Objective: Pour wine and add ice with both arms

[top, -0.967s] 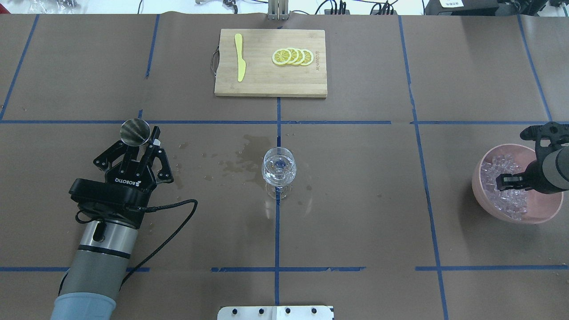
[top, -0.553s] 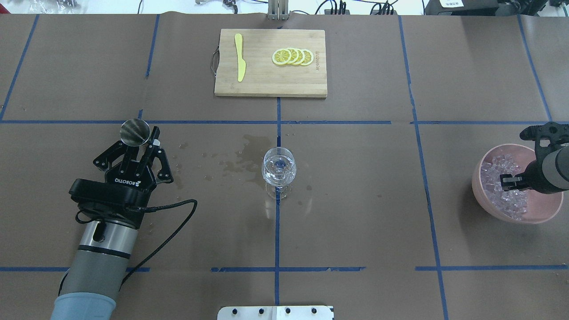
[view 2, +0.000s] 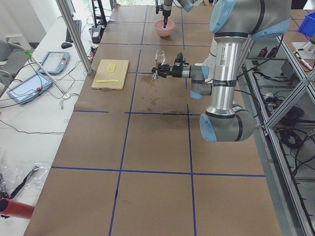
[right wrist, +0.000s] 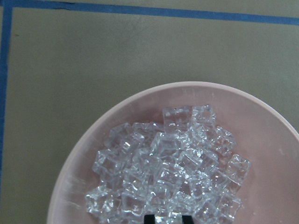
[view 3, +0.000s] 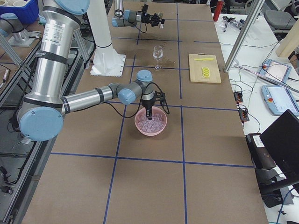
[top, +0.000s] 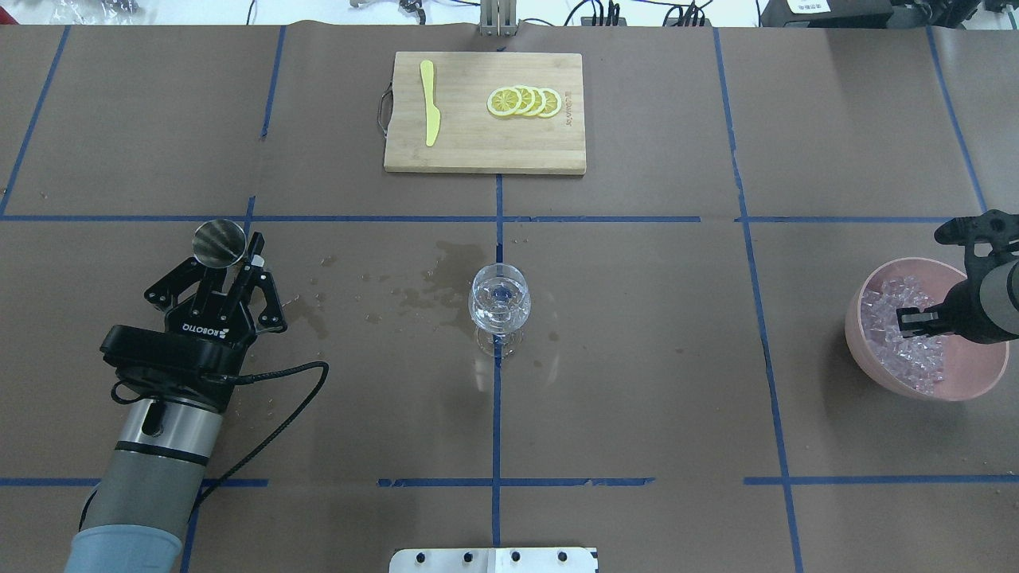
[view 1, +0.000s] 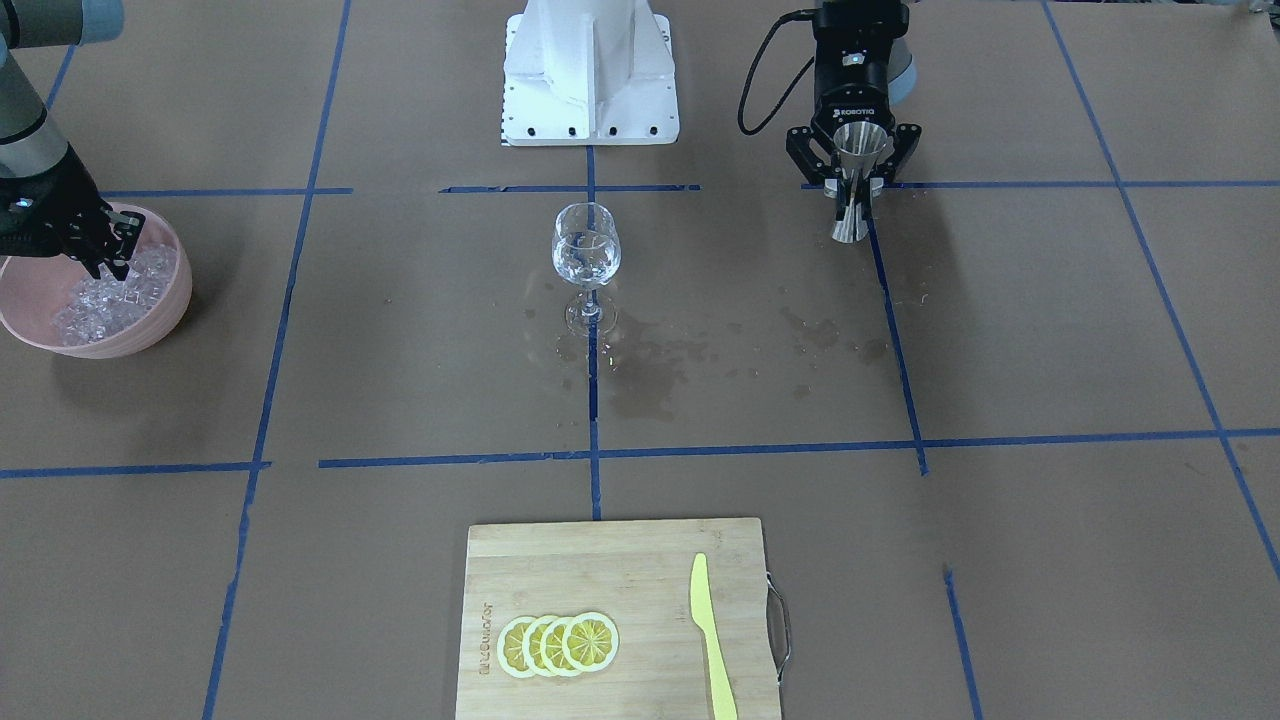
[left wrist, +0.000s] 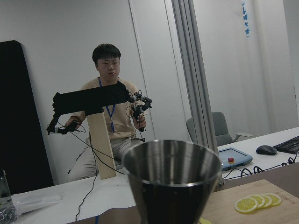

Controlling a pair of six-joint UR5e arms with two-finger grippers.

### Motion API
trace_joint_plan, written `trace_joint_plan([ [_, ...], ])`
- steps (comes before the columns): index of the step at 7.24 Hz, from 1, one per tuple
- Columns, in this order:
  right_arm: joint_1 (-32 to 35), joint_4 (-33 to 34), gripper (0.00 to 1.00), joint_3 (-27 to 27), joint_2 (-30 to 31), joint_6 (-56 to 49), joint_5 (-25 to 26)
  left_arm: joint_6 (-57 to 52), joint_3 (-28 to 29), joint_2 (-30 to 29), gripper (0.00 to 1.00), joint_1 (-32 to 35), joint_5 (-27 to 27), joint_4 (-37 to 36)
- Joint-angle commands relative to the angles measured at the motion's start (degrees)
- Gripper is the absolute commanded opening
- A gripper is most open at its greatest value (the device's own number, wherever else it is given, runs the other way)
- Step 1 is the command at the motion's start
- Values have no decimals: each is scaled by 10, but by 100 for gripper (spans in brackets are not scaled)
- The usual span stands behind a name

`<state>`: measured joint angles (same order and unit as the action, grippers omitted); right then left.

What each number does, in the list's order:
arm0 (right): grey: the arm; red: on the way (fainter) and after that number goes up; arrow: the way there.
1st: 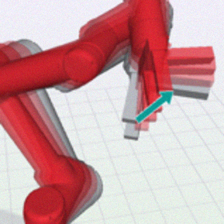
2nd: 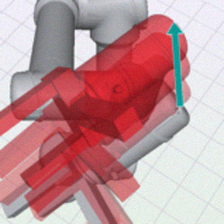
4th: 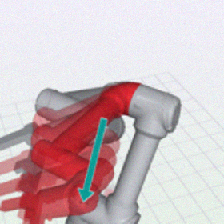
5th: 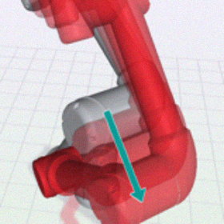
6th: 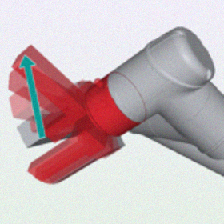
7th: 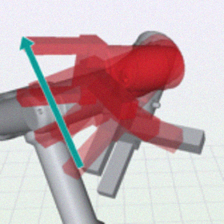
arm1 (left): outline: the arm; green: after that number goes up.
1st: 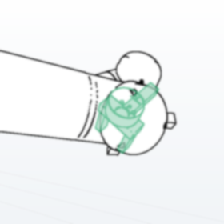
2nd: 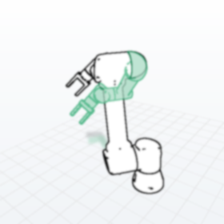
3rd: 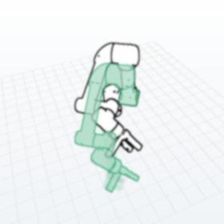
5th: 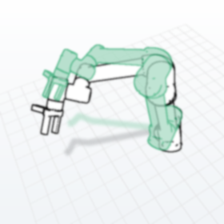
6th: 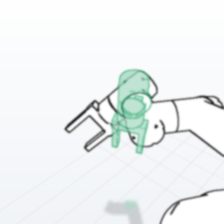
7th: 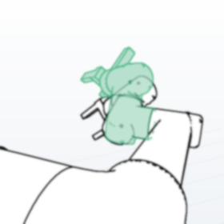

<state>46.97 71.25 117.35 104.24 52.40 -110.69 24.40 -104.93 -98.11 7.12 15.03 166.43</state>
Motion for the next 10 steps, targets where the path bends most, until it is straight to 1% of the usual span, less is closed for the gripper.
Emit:
trace_joint_plan([
  [1, 17, 2, 0, 27, 1, 1, -17, 53, 7, 41, 0, 0, 1, 6],
  [3, 31, 1, 0, 46, 1, 1, -26, 109, 9, 83, 0, 0, 8, 6],
  [4, 36, 1, 0, 50, -2, 2, -30, 122, 11, 108, 0, 0, 20, 6],
  [5, 37, 0, 0, 65, -2, 4, -40, 171, 12, 114, 0, -1, 20, 5],
  [6, 44, 0, 0, 76, -3, 9, -51, 199, 14, 135, 0, -3, 21, 4],
  [7, 46, 0, 0, 87, -5, 9, -55, 244, 31, 140, 0, -4, 23, 2],
  [8, 48, -1, 0, 99, -6, 9, -56, 275, 74, 139, 0, -6, 25, 3],
  [9, 48, -1, 0, 108, -7, 9, -57, 304, 94, 139, 0, -6, 43, 2],
  [10, 48, -2, 0, 112, -10, 20, -60, 366, 111, 139, 0, -7, 47, 2],
])
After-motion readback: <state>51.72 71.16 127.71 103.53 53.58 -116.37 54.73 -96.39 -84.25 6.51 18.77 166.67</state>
